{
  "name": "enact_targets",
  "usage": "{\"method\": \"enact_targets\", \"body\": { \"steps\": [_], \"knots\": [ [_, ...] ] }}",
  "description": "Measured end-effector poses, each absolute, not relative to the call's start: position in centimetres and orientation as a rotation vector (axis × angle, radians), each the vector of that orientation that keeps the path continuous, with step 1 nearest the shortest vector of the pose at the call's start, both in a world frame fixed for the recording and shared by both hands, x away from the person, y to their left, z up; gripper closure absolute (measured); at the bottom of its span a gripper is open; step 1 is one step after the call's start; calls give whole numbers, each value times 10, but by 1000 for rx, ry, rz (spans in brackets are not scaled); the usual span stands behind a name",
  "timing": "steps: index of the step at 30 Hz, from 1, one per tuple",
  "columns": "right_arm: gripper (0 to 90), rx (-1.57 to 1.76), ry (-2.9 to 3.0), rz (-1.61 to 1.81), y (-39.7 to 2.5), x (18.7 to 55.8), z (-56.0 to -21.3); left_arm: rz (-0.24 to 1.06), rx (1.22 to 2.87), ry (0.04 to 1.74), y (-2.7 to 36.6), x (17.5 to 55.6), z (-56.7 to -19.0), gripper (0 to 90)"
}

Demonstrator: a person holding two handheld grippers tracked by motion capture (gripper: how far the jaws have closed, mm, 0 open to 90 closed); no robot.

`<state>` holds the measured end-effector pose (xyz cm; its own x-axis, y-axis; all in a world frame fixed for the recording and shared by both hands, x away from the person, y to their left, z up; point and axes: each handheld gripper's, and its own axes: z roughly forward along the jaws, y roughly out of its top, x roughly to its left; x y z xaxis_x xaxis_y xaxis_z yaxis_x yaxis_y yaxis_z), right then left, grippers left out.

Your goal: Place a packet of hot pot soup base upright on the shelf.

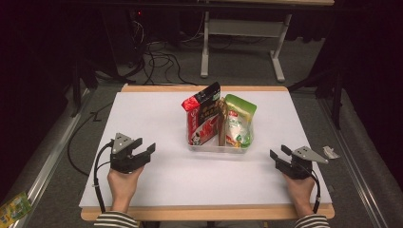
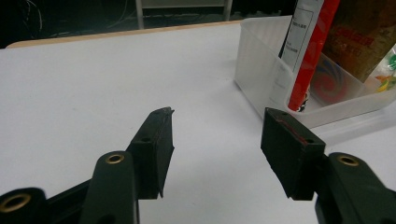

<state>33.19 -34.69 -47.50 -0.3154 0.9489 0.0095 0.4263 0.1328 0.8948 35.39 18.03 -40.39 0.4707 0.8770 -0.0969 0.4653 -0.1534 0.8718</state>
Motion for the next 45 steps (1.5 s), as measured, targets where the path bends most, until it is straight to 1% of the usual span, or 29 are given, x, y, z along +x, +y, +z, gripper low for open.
{"method": "enact_targets", "body": {
  "steps": [16,20,24,30,45],
  "knots": [
    [459,1327,1820,1143,-347,332,-475,530,1790,1171,181,354,-429,437],
    [458,1332,1817,1147,-347,331,-475,507,1797,1192,181,355,-434,421],
    [458,1332,1813,1151,-348,331,-475,524,1803,1192,180,357,-439,421],
    [456,1331,1814,1152,-348,331,-475,494,1828,1192,173,360,-447,416],
    [454,1337,1814,1159,-349,331,-475,500,1834,1210,158,369,-464,411]
  ]
}}
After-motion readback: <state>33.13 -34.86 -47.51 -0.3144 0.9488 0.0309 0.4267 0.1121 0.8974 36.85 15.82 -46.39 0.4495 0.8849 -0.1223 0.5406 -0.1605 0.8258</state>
